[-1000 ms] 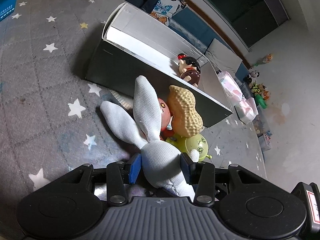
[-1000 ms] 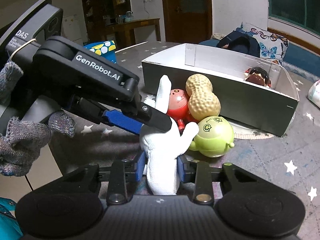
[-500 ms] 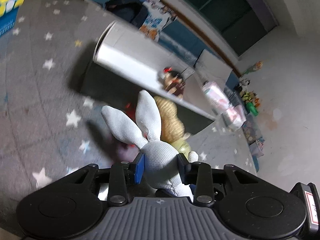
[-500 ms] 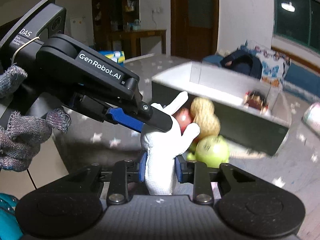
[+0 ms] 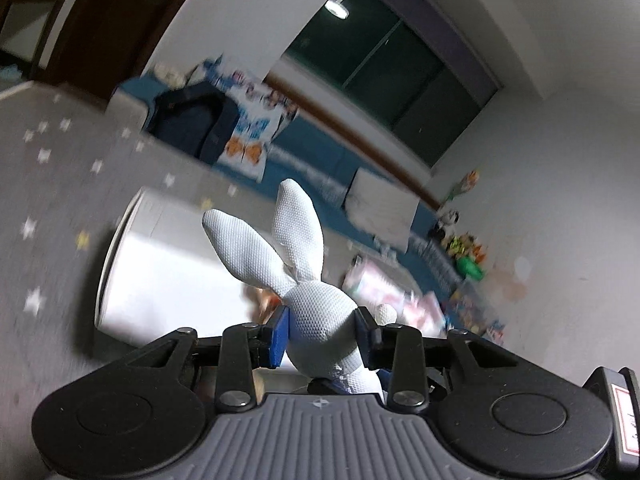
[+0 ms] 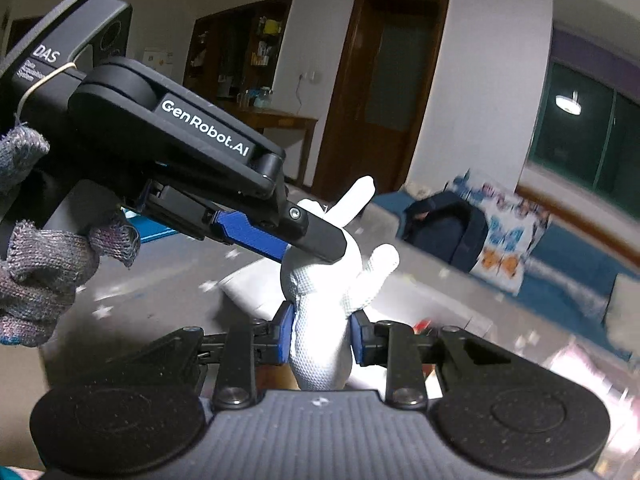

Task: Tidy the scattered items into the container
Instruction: 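Lift the rabbit and lower it into the box with the left gripper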

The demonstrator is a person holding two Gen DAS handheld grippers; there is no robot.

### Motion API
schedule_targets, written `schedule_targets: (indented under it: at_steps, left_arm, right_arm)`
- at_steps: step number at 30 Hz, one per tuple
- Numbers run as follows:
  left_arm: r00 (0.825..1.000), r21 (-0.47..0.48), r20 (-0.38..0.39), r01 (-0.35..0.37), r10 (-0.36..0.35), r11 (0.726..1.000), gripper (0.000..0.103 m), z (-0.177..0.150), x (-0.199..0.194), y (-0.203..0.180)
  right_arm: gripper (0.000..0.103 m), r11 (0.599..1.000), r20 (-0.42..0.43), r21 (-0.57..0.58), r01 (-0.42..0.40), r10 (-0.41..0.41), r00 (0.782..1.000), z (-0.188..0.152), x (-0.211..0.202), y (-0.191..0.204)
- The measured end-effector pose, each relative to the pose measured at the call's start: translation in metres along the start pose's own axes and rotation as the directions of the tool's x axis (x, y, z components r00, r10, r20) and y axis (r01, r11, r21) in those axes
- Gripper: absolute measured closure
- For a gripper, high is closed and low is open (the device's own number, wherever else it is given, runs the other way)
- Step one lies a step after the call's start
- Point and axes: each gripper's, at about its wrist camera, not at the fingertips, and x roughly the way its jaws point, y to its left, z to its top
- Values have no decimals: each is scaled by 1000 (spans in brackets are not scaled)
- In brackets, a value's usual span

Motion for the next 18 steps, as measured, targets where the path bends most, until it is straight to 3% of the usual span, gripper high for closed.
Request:
schedule_targets:
  at_steps: [8,18]
  left_arm:
    - [997,-5,75,-11,12,1000,65,44,45,11]
    - [994,-113,-45,-100,95,989,65,41,117,73]
  right_arm:
    - [75,995,-5,-98,35,-35,999,35,52,-31]
    - [75,994,-181,-98,-55,37,983,9,145,-45]
